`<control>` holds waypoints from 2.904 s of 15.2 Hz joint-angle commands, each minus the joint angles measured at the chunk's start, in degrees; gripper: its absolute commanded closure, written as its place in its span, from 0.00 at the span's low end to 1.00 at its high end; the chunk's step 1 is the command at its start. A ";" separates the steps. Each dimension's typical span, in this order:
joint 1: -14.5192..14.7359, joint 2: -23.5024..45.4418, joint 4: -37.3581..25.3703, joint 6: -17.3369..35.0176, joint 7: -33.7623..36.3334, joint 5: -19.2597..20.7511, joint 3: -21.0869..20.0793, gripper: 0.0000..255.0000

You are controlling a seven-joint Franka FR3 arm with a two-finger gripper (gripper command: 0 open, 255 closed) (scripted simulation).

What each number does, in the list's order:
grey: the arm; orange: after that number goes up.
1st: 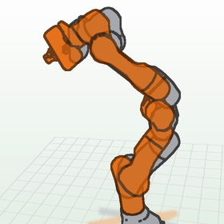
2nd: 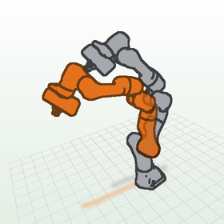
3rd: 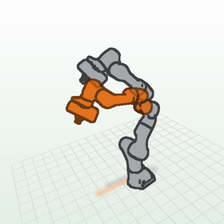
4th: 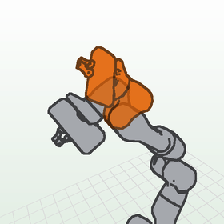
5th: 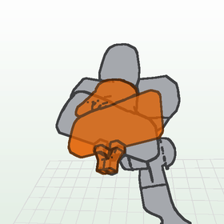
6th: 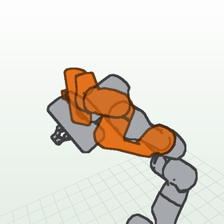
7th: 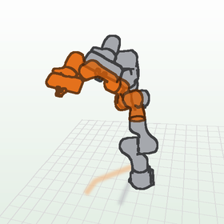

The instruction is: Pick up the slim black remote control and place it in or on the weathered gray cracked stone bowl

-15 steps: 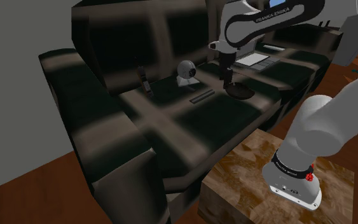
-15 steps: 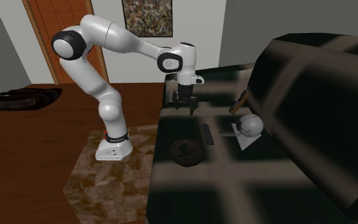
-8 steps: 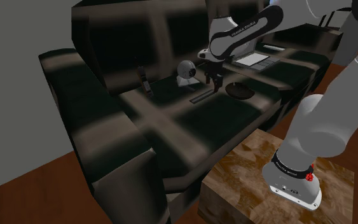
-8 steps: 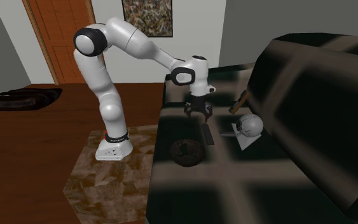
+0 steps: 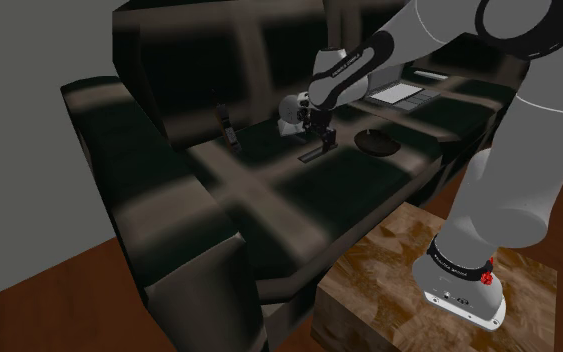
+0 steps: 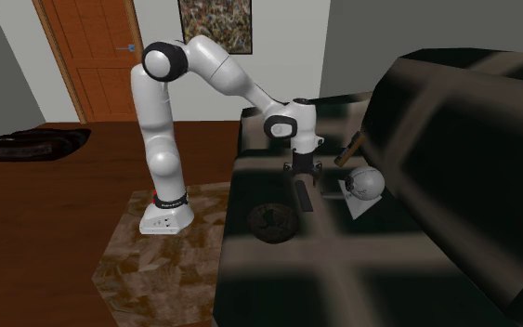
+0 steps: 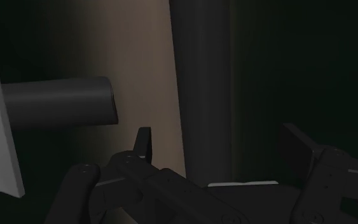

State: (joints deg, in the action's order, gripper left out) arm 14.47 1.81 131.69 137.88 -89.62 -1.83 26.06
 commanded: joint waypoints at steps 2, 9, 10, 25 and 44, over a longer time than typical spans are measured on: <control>-0.11 1.92 0.42 2.22 -1.43 -1.42 -0.08 0.00; -0.25 3.65 0.74 4.06 -2.35 -2.74 -0.28 0.00; -0.25 3.65 0.74 4.06 -2.35 -2.74 -0.28 0.00; -0.09 1.86 0.10 1.85 -1.37 -1.36 -0.06 1.00; 0.15 -6.82 -6.63 -12.67 2.55 3.98 -0.34 1.00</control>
State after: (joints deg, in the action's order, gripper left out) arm 14.57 -4.64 125.55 126.05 -87.31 1.95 25.83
